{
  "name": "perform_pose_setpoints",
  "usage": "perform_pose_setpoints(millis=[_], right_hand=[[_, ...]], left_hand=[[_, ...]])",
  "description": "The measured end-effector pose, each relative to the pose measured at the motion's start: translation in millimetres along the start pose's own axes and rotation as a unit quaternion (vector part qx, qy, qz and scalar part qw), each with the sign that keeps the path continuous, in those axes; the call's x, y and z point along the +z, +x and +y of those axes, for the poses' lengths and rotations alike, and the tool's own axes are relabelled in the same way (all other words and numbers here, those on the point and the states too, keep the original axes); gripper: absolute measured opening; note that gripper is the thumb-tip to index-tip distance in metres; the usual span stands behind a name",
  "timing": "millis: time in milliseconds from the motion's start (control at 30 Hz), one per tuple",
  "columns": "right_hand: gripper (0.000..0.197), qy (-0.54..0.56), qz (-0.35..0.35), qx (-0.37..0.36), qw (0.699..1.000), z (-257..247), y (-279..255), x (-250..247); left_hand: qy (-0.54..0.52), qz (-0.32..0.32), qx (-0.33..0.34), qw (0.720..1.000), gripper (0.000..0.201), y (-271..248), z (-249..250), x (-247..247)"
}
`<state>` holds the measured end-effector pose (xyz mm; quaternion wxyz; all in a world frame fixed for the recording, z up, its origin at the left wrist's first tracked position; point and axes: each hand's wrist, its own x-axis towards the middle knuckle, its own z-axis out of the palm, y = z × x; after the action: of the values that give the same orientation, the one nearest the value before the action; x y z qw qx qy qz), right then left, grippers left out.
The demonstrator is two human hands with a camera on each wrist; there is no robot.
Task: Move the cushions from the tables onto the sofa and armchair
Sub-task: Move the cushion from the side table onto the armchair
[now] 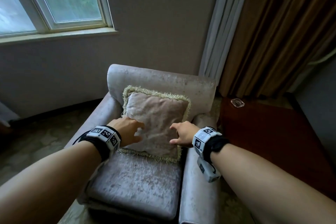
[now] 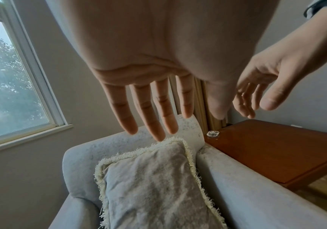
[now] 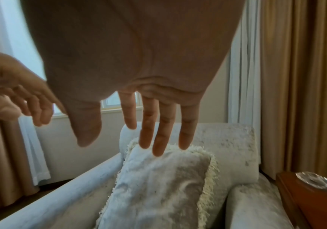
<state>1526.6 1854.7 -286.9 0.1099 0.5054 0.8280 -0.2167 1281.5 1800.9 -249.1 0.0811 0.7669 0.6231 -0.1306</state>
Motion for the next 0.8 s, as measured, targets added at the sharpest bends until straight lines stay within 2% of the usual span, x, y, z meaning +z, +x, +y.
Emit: perform_pose_setpoints(millis=[100,200,333,433,567,800], right_hand=[[0.071,0.022,0.010,0.011,1.000,9.0,25.5,8.0],[0.085,0.053,0.013,0.038,0.998,20.9,59.6,21.5],[0.093,0.091,0.026,0.104,0.990,42.0,114.9,43.9],[0.090,0.108,0.049,0.168,0.979,58.1,162.1,68.9],[0.086,0.137,0.058,0.196,0.969,76.9,226.9,104.6],[0.105,0.238,0.094,0.250,0.934,113.0,313.2,166.5]], left_hand=[[-0.009,0.014,-0.007,1.000,0.050,23.9,-22.6,11.1],[-0.027,0.006,-0.006,1.000,0.054,58.3,-51.2,26.8],[-0.038,-0.008,-0.003,0.999,0.062,127.4,-93.1,62.6],[-0.094,-0.017,-0.017,0.995,0.062,185.9,-129.9,101.7],[-0.157,-0.012,-0.065,0.985,0.064,252.2,-175.9,165.5],[-0.281,0.021,-0.140,0.949,0.068,333.3,-227.0,267.5]])
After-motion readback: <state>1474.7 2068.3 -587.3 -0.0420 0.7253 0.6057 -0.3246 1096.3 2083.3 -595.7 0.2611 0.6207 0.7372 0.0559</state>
